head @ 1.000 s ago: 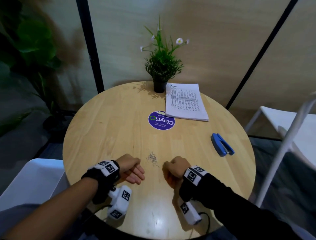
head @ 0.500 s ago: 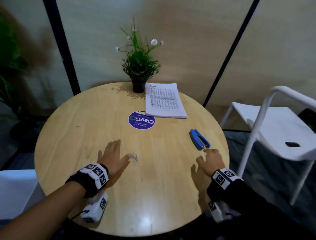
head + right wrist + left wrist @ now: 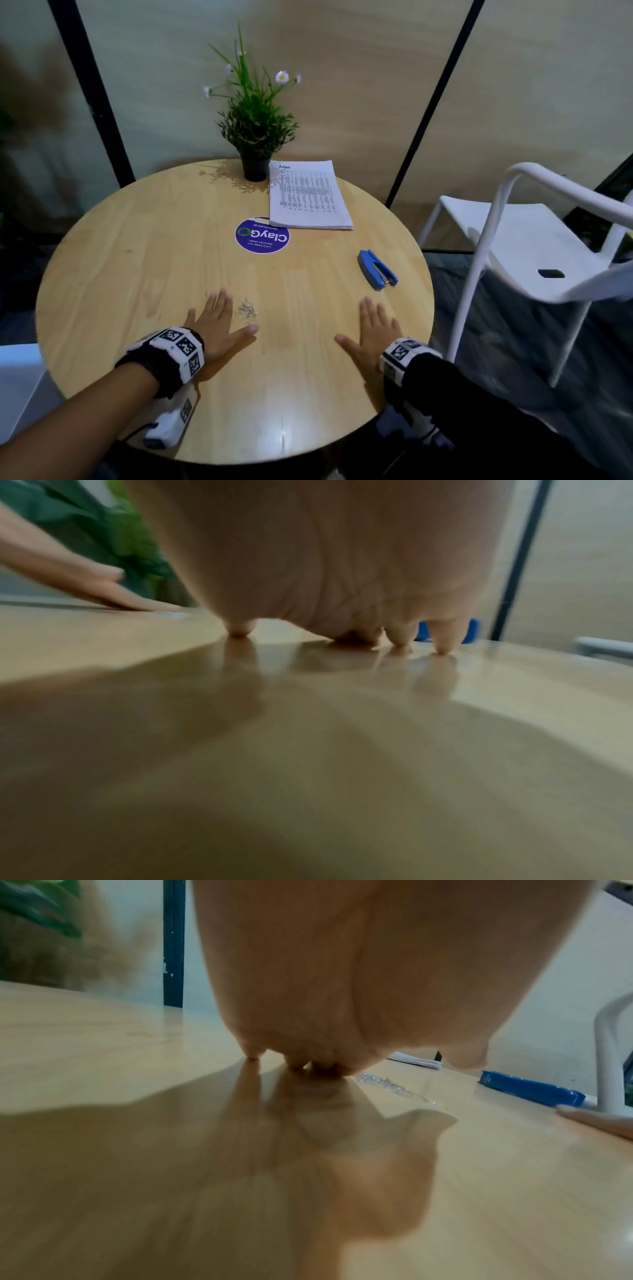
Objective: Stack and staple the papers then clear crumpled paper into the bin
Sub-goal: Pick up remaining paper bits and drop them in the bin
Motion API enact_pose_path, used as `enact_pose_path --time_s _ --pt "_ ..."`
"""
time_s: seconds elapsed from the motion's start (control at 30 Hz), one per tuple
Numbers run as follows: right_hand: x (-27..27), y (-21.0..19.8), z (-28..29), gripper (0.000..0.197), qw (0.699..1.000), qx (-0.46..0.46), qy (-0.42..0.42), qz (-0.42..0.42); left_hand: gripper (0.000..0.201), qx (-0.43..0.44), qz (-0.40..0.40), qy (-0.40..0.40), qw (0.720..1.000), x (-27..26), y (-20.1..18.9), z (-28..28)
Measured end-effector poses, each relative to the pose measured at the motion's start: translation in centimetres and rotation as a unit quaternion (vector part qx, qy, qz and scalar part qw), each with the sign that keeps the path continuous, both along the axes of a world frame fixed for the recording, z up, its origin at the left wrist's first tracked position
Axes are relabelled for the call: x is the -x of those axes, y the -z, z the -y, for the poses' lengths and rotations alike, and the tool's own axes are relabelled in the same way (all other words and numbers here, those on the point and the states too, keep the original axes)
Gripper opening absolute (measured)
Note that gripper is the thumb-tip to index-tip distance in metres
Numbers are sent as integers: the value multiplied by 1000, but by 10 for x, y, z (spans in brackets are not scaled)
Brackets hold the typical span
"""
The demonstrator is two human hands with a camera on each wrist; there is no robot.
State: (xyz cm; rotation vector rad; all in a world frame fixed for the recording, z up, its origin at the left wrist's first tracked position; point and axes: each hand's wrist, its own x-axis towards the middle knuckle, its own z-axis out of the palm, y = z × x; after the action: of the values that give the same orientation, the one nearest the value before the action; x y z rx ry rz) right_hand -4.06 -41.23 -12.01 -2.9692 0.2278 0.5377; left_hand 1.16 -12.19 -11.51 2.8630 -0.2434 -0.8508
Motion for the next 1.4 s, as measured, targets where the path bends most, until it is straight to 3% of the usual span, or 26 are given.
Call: enact_pose_path --time_s 0.1,0.33,0.47,0.63,0.73,0.8,0.87,0.9,0.97,1.03,1.13,1.23,1.4 --pt "5 2 -41 121 996 -14 -88 -15 90 7 -8 2 1000 3 -2 6" --pt "-19 -10 -121 89 966 -37 -241 -88 88 13 -13 20 1000 5 -6 5" --pt "-52 -24 -113 83 977 -45 -196 -72 92 1 -8 -11 1000 2 -11 -10" --pt "-68 -17 -87 93 986 54 -140 -79 110 -31 -4 -4 999 4 -12 -16" --pt "-58 -4 -100 111 981 47 -175 -72 145 -16 0 30 999 5 -12 -5" --pt "-51 -4 -111 120 968 49 -232 -81 131 -9 13 41 999 3 -8 5" --pt "-52 -9 -114 103 957 60 -272 -80 119 2 13 53 998 1 -9 10" --pt "-58 -14 -111 89 960 63 -268 -53 128 5 15 62 998 -1 -8 9" --pt "-79 -24 -89 67 980 56 -189 23 150 5 17 80 997 -4 -6 5" --pt "-104 -37 -50 53 992 68 -76 78 152 12 16 90 996 -4 -5 0" --pt "-124 -54 13 59 996 30 71 46 150 42 4 74 996 -3 -7 2" --pt "-123 -57 48 79 995 -37 86 37 154 69 1 47 997 -4 -5 7" --pt "-114 -57 85 62 967 -84 189 149 150 58 -13 53 997 -6 -6 8"
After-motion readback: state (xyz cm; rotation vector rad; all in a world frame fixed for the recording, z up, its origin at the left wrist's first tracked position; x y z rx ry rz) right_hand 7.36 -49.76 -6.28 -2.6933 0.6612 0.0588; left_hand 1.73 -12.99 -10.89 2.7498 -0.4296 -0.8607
